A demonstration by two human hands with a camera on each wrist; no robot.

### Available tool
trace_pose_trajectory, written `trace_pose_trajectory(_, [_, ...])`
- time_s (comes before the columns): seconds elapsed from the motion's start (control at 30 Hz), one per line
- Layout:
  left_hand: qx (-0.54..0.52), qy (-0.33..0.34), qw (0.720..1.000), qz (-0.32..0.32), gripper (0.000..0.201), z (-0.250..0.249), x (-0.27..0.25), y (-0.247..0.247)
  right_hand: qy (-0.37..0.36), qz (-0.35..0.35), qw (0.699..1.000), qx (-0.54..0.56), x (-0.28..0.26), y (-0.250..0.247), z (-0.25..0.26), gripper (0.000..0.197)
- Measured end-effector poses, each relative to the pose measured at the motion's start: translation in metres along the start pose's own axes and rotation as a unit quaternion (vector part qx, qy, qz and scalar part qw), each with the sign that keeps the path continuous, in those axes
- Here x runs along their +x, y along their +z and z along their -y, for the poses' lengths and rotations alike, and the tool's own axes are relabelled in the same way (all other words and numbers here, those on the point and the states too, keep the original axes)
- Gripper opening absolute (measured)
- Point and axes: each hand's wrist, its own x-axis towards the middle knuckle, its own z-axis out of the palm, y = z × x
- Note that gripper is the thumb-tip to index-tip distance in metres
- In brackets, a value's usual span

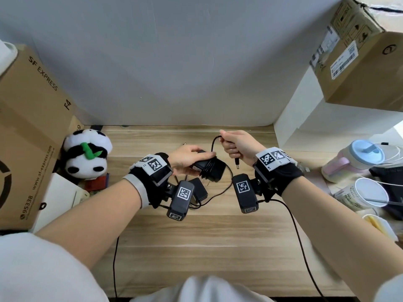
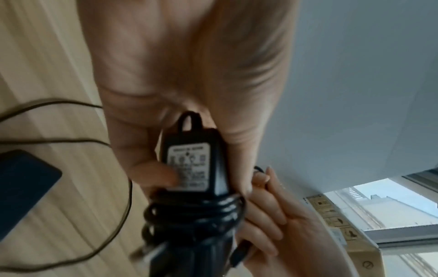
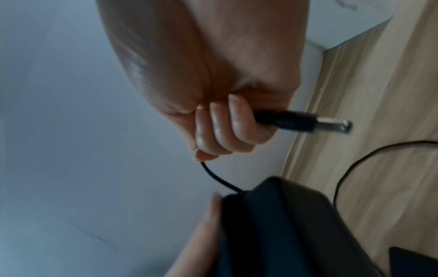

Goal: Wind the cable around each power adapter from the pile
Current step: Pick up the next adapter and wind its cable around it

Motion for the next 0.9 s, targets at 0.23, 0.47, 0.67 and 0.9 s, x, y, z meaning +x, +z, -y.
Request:
trace_pose_trajectory(0.23, [-0.206, 0.016, 0.975, -0.080, 0.031, 0.007, 0.009, -0.011, -0.032, 0.031, 0.998, -0.044, -0.009, 0.010, -0.008, 0.026])
trace_pose_trajectory(0.47, [-0.323, -0.005, 0.946, -0.042, 0.034, 0.013, 0.006, -0.013, -0.044, 0.060, 0.992, -0.100, -0.017, 0.016, -0.023, 0.020])
trace_pose_trajectory(0.67, [-0.240, -0.033, 0.970, 0.024, 0.043, 0.013, -0.001, -0.017, -0.029, 0.073, 0.986, -0.149, -0.021, 0.017, -0.021, 0.015])
trace_pose_trajectory(0.9, [-0.173, -0.052, 0.983, 0.019, 0.014, 0.008, -0.006, -0.005, -0.005, 0.083, 0.976, -0.199, -0.018, 0.016, -0.021, 0.017])
